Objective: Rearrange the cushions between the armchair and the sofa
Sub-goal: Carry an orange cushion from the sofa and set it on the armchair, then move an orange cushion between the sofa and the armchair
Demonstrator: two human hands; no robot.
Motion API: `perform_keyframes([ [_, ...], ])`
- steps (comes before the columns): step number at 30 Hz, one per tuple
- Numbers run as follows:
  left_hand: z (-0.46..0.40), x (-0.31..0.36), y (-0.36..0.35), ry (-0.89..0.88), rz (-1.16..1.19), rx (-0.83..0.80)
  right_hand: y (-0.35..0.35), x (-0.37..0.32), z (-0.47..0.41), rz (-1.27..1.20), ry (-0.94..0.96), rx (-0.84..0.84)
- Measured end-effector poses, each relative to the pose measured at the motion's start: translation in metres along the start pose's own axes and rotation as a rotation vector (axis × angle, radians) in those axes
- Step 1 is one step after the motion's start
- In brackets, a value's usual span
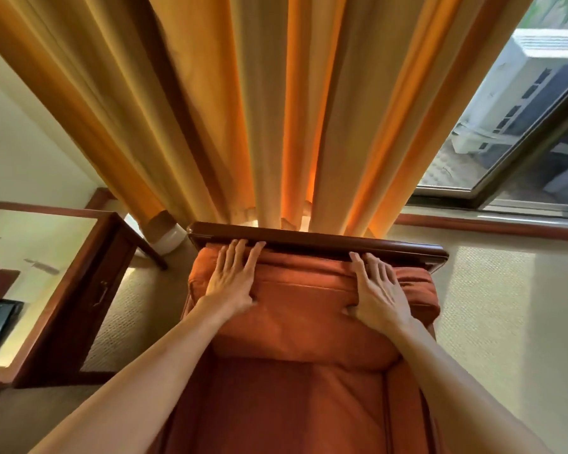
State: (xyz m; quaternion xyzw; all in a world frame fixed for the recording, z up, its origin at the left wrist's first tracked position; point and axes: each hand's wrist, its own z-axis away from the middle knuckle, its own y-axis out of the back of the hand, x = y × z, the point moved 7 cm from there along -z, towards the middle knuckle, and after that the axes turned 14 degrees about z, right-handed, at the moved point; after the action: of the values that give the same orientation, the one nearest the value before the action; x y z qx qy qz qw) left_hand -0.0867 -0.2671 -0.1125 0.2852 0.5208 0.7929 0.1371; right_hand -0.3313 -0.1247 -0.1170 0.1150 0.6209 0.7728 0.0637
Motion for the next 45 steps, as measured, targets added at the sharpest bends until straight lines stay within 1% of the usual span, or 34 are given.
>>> perform_keyframes([
  [2,-0.01,0.01,0.005,-0.01,-0.043,0.046,0.0,-0.002,-0.013,0.039,0.028,-0.013],
  [3,-0.009,0.025,0.006,-0.056,-0.059,0.063,0.005,-0.01,-0.015,0.043,0.058,0.002],
  [4,-0.008,0.045,0.004,-0.116,-0.066,0.082,0.009,-0.021,-0.016,0.03,0.091,0.052],
  [6,-0.002,0.08,-0.015,-0.205,-0.075,0.03,0.011,-0.053,-0.017,-0.001,0.185,0.122],
  [7,0.0,0.084,-0.023,-0.208,-0.082,-0.018,0.008,-0.064,-0.015,0.003,0.227,0.122],
  [8,0.001,0.075,-0.027,-0.179,-0.083,-0.042,0.0,-0.064,-0.012,0.016,0.241,0.12],
  [9,-0.001,0.054,-0.024,-0.13,-0.068,-0.029,-0.006,-0.049,-0.008,0.027,0.209,0.112],
  [11,-0.003,-0.002,-0.009,-0.031,-0.017,0.016,-0.016,0.003,0.004,0.012,0.091,0.1],
  [13,-0.001,-0.036,0.0,-0.007,0.009,0.074,-0.021,0.045,0.021,0.022,0.021,0.138],
  [14,-0.001,-0.039,0.0,-0.006,0.018,0.085,-0.025,0.052,0.023,0.031,0.011,0.123],
  [18,-0.004,-0.026,-0.007,0.031,0.033,0.088,-0.026,0.041,0.011,0.046,-0.028,0.026],
  [21,-0.002,-0.025,0.002,0.081,0.057,-0.005,-0.018,0.04,0.013,0.022,-0.073,-0.084],
  [23,0.006,-0.016,0.015,0.119,0.147,-0.027,-0.001,0.027,0.017,-0.095,-0.124,-0.189],
  [25,0.029,-0.002,0.043,0.129,0.345,0.104,0.031,-0.008,0.021,-0.307,-0.125,-0.145],
  [27,0.076,0.006,0.078,0.127,0.598,0.274,0.068,-0.059,0.034,-0.514,-0.075,-0.068],
  [30,0.182,-0.01,0.113,0.186,0.949,0.463,0.123,-0.154,0.074,-0.831,0.062,-0.052],
  [33,0.294,-0.044,0.134,0.31,1.078,0.627,0.176,-0.245,0.126,-1.003,0.227,-0.037],
  [36,0.394,-0.069,0.159,0.368,1.06,0.76,0.217,-0.325,0.19,-1.067,0.387,-0.053],
  [38,0.464,-0.077,0.178,0.366,0.933,0.865,0.242,-0.37,0.239,-1.103,0.505,-0.052],
  [40,0.537,-0.088,0.187,0.428,0.813,0.962,0.266,-0.413,0.284,-1.095,0.619,-0.026],
  [42,0.631,-0.104,0.18,0.523,0.762,1.092,0.288,-0.469,0.345,-1.048,0.769,-0.016],
  [44,0.707,-0.113,0.169,0.59,0.728,1.191,0.302,-0.509,0.395,-1.029,0.884,-0.013],
  [45,0.751,-0.117,0.162,0.651,0.714,1.242,0.306,-0.533,0.425,-1.014,0.95,-0.024],
])
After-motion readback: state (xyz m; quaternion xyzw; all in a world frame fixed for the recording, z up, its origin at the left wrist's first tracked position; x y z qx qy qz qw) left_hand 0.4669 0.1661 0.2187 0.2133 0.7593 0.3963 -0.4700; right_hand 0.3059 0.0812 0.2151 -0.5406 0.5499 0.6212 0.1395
